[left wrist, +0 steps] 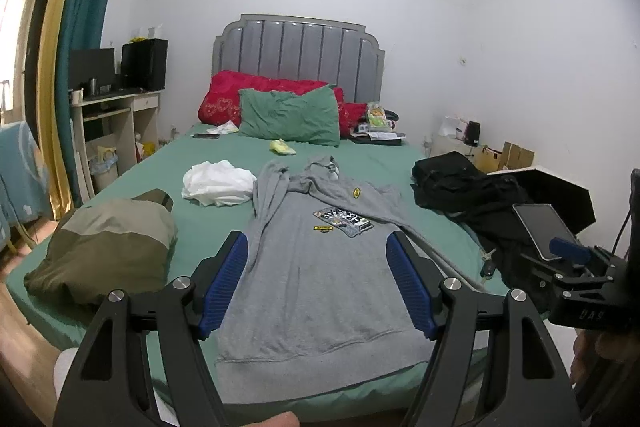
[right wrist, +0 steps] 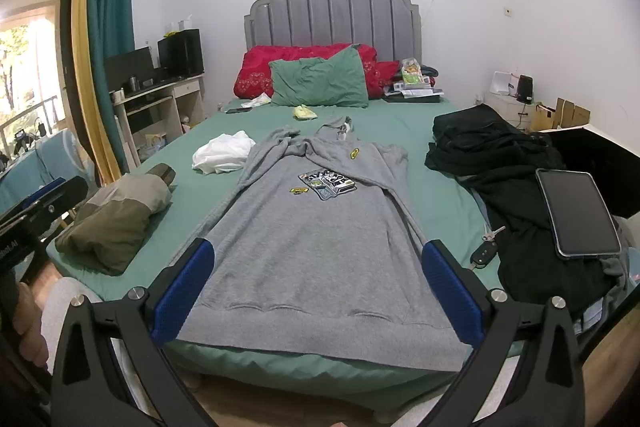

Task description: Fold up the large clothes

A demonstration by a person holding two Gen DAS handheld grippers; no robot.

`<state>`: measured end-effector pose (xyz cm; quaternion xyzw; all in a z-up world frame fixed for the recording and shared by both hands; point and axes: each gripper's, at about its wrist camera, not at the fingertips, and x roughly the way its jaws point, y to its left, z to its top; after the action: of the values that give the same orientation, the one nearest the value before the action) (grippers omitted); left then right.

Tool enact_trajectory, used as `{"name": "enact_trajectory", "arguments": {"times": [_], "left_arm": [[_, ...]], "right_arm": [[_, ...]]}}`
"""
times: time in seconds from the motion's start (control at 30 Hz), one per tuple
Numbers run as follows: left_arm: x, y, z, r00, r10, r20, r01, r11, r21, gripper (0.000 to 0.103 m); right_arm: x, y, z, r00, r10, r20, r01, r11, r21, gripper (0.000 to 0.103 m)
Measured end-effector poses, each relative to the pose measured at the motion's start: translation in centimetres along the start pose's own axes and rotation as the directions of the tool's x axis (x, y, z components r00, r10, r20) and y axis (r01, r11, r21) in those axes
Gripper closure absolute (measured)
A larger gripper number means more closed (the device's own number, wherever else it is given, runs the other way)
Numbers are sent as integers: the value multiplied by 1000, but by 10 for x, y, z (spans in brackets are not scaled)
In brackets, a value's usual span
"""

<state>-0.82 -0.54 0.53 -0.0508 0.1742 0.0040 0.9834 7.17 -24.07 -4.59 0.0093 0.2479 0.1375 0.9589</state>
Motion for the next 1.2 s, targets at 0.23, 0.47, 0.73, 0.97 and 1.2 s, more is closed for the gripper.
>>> {"name": "enact_trajectory", "arguments": {"times": [0.23, 0.47, 0.73, 0.97, 1.2], "left_arm": [[1, 1, -1, 1000, -23, -3, 23, 1000, 2, 28], [-2, 2, -3, 1000, -13, 12, 13, 1000, 5, 28], [-4, 3, -5, 1000, -6, 15, 6, 1000, 6, 28], [-4, -1, -3, 1000, 6, 22, -6, 1000, 12, 28], [-6, 0, -6, 1000, 7, 22, -7, 1000, 19, 28]], "right_arm": [[0, -1, 0, 1000, 0, -1, 0, 1000, -1, 1], [0, 0, 1, 1000, 0, -1, 0, 1000, 0, 1], [-1, -2, 1, 1000, -1, -1, 1, 1000, 1, 1], [-5, -7, 1, 1000, -2, 2, 2, 1000, 5, 1], [-5, -7, 1, 1000, -2, 1, 2, 1000, 4, 1]]}}
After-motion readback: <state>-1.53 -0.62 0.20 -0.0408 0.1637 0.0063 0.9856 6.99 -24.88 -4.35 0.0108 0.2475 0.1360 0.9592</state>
